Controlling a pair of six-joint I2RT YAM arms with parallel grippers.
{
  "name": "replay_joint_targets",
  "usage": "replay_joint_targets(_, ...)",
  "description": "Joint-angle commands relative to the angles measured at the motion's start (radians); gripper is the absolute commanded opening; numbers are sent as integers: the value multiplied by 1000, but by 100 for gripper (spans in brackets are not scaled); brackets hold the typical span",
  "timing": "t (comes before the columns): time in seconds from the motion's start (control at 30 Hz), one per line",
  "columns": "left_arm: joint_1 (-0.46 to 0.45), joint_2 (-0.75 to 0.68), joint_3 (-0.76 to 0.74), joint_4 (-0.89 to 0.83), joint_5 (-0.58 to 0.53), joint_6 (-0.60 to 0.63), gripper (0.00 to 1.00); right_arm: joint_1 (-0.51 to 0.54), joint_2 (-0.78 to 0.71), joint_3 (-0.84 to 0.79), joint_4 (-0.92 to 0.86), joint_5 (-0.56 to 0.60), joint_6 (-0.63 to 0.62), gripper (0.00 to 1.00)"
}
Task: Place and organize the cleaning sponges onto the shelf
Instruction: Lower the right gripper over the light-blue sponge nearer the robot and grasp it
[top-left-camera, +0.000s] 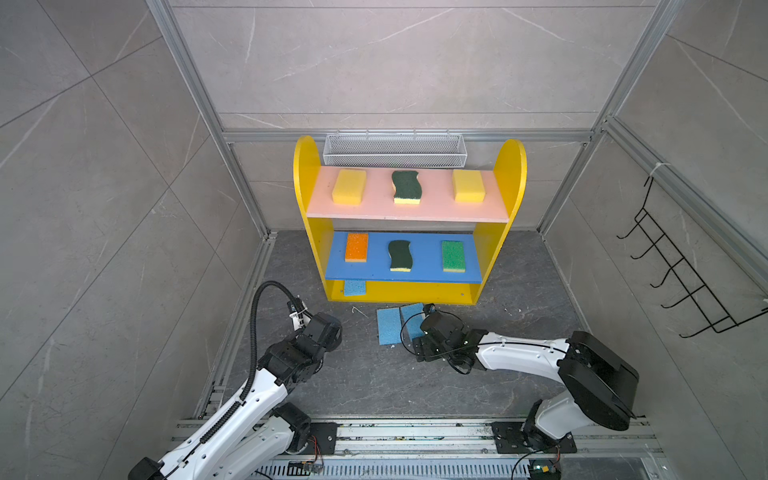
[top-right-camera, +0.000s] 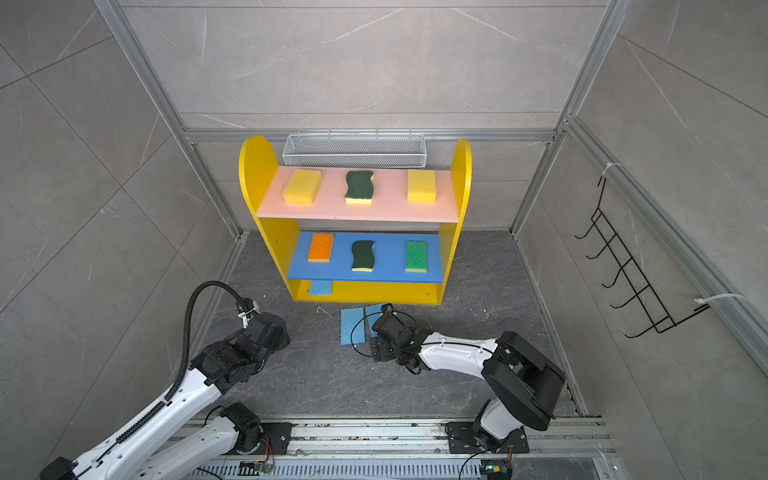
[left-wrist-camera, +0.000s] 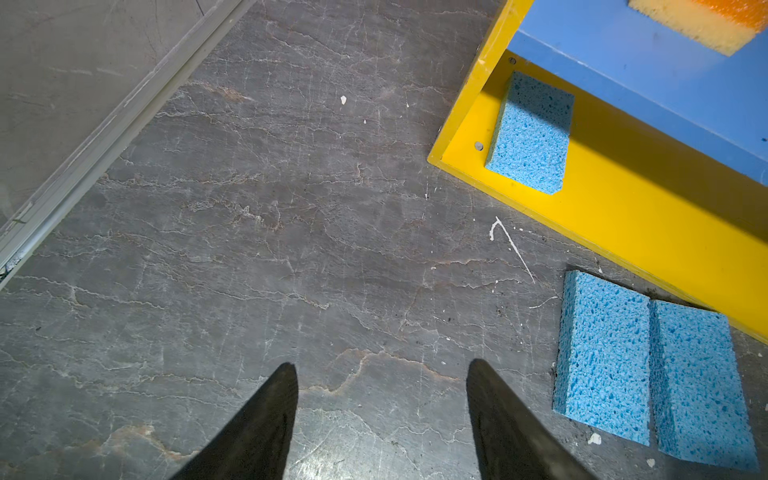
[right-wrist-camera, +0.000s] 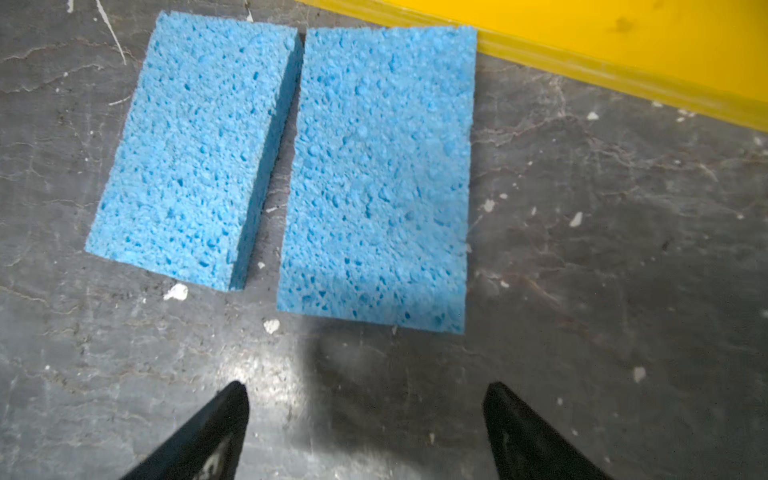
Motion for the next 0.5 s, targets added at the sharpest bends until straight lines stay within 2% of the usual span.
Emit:
replay_joint_targets(0.0,-3,0,5,-19,-22,21,68,4,45,56,19,39,-33,91)
replay_joint_targets(0.47,-2,32,1,18,-22,36,70,5,135,113,-15,111,-35,93)
